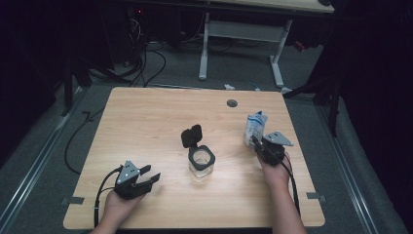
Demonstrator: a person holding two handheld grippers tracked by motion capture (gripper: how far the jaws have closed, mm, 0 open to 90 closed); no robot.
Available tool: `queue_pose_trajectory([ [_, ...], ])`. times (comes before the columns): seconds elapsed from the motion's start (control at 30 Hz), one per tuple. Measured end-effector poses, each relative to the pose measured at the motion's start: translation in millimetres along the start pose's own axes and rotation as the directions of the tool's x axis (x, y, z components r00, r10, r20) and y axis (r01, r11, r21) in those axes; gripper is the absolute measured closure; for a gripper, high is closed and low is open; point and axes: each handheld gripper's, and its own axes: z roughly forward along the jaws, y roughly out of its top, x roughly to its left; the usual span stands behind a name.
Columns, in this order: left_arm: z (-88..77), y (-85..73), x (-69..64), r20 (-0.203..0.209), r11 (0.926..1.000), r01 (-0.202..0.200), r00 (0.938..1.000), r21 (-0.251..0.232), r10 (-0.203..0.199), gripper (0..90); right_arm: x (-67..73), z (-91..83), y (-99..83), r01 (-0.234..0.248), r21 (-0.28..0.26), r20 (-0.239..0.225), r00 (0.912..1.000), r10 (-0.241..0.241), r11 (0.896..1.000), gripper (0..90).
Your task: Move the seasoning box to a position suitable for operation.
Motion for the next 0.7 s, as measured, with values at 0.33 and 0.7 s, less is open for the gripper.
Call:
queue_pose_trajectory([
  [0.33,0.2,-0.7,1.3,0.002,1.0000,0.004,1.0000,0.000,-0.004,48.5,0.8,-1.3,1.7,-0.030,0.003,0.006,0.9995,0.029,1.000,86.7],
  [0.7,-0.9,-0.6,1.1,0.019,1.0000,0.006,0.9998,-0.004,-0.006,47.7,3.2,-2.7,2.6,-0.026,0.015,-0.001,0.9997,0.026,1.000,88.0],
])
